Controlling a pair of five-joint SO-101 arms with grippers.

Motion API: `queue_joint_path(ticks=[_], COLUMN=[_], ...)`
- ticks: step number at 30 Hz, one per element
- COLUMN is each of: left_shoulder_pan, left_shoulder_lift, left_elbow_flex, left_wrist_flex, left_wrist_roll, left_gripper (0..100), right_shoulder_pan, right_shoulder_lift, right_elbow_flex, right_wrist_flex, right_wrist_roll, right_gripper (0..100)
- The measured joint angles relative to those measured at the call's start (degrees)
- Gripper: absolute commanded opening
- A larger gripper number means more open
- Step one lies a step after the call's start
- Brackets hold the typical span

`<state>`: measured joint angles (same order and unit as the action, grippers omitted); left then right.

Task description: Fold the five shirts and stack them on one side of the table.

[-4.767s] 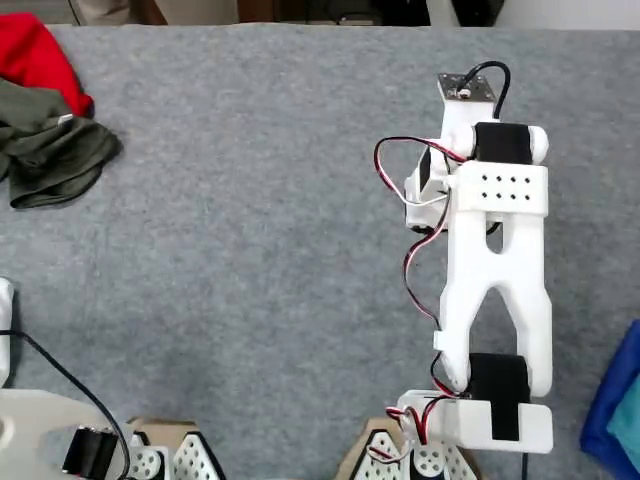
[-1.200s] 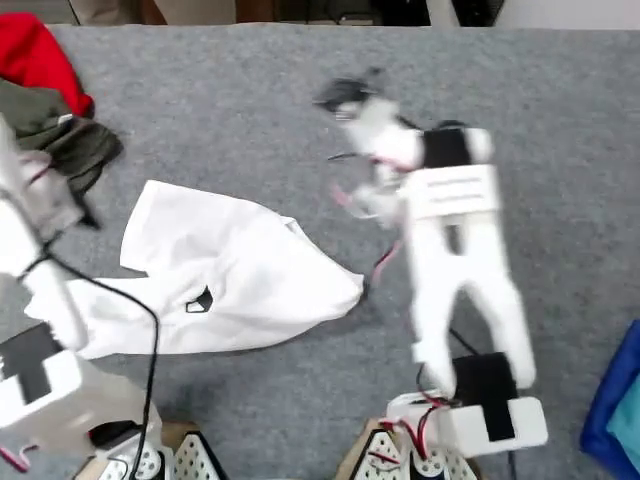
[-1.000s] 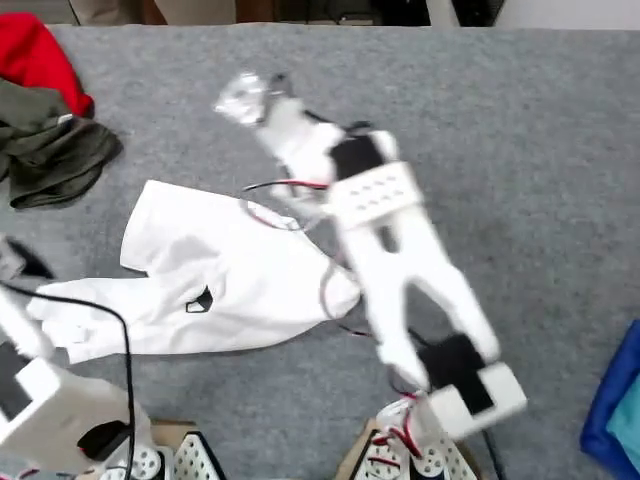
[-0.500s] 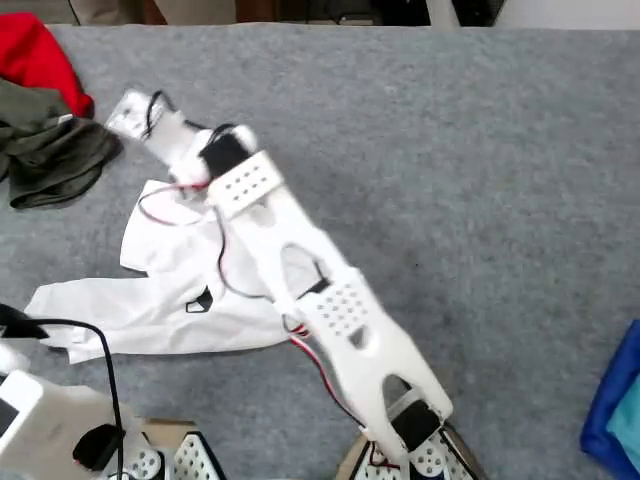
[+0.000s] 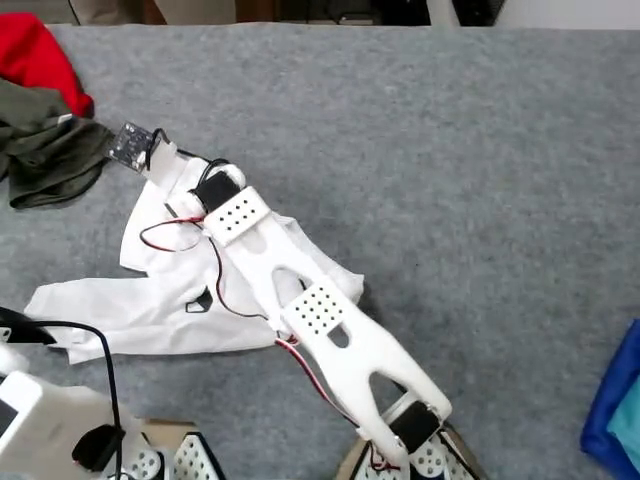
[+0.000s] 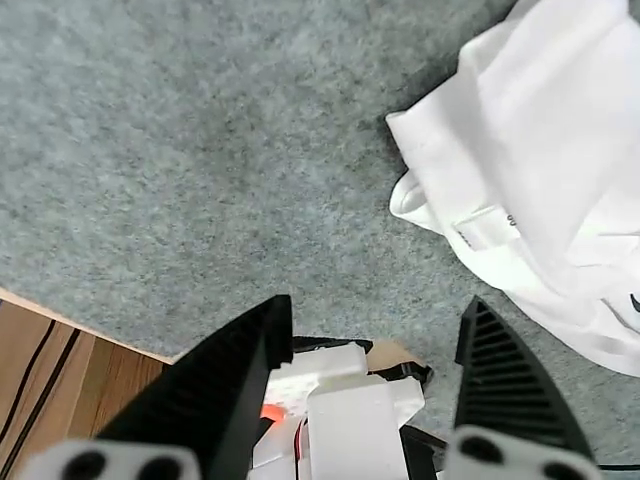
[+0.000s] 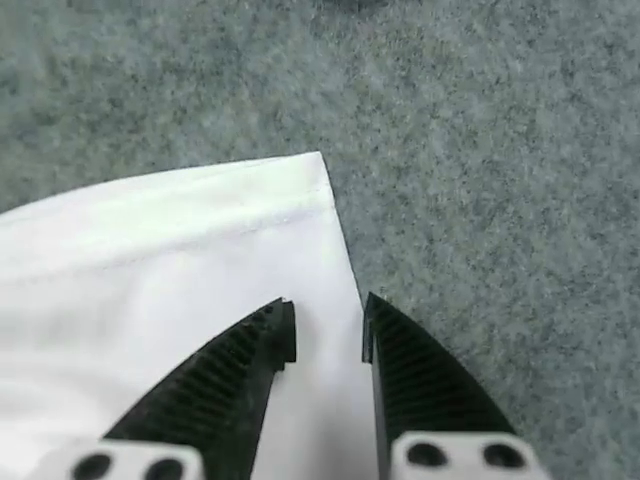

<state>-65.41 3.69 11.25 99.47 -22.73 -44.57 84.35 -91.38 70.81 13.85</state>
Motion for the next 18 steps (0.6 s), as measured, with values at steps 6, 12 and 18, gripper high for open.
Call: queue_joint_path(ticks=[6,12,18], left_shoulder_pan=[0.0,0.0,2.3], left_shoulder_lift=[0.0,0.0,0.0], left_elbow_flex=[0.0,0.8,0.8], left_wrist_flex=[-0.1,-0.1,-0.1], left_wrist_roll=[0.0,0.0,0.0], left_gripper=[27,27,27], right_shoulder_pan=[0.0,0.4,3.6], right_shoulder_lift=[0.0,0.0,-2.6], right_elbow_flex=[0.0,-0.6,-1.1], right_wrist_flex=[1.1,4.3,8.3], right_wrist_roll=[0.0,0.0,0.0], right_gripper=[0.5,0.5,0.5])
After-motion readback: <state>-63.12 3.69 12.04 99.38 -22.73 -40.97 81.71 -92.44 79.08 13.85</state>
